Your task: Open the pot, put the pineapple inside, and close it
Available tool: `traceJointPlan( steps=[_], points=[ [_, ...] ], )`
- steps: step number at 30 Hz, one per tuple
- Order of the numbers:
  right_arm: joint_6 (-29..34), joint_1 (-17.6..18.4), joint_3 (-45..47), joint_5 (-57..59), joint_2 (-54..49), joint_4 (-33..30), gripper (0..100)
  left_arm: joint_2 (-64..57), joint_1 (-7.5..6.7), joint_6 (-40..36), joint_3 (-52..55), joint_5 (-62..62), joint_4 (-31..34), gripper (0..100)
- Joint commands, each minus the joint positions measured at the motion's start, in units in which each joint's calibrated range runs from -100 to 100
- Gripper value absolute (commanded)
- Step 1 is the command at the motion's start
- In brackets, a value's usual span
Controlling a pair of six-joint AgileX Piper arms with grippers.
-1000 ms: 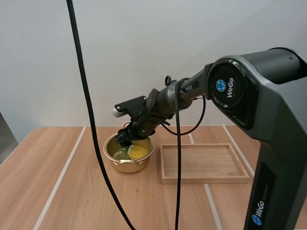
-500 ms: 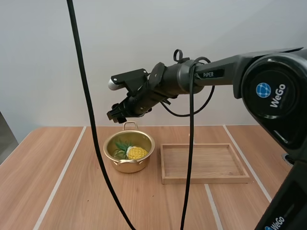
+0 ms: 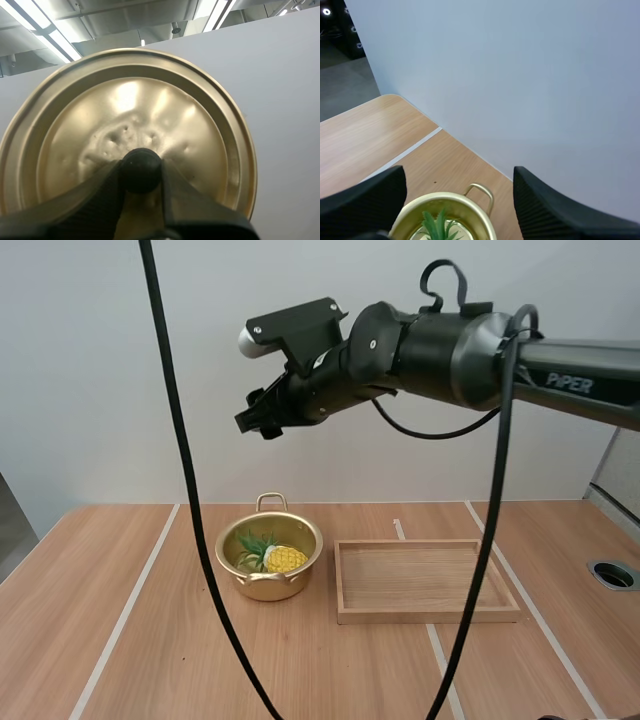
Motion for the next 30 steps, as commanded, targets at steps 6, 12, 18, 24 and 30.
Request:
traceJointPlan(
  steps=[6,12,18,24,30],
  points=[
    [12.6,-0.5,-0.2,2.4,-11.4,-17.2,100,-0.2,-0.03,-0.3,-0.4,-1.8,-0.9,0],
    [14.8,-6.0,-0.2,5.7,-17.7,-21.2,100,-0.2,-0.03,-0.3,-0.4,-1.8,-0.9,0],
    [16.4,-11.1,-0.2,4.9,-23.8,-21.2,100,-0.2,-0.03,-0.3,-0.4,-1.8,-0.9,0],
    [19.7,-13.6,-0.2,5.9,-29.0,-21.2,100,-0.2,-0.03,-0.3,-0.4,-1.8,-0.9,0],
    [20.1,-15.1,-0.2,10.4,-30.9,-21.2,100,-0.2,-0.03,-0.3,-0.4,-1.8,-0.9,0]
  ],
)
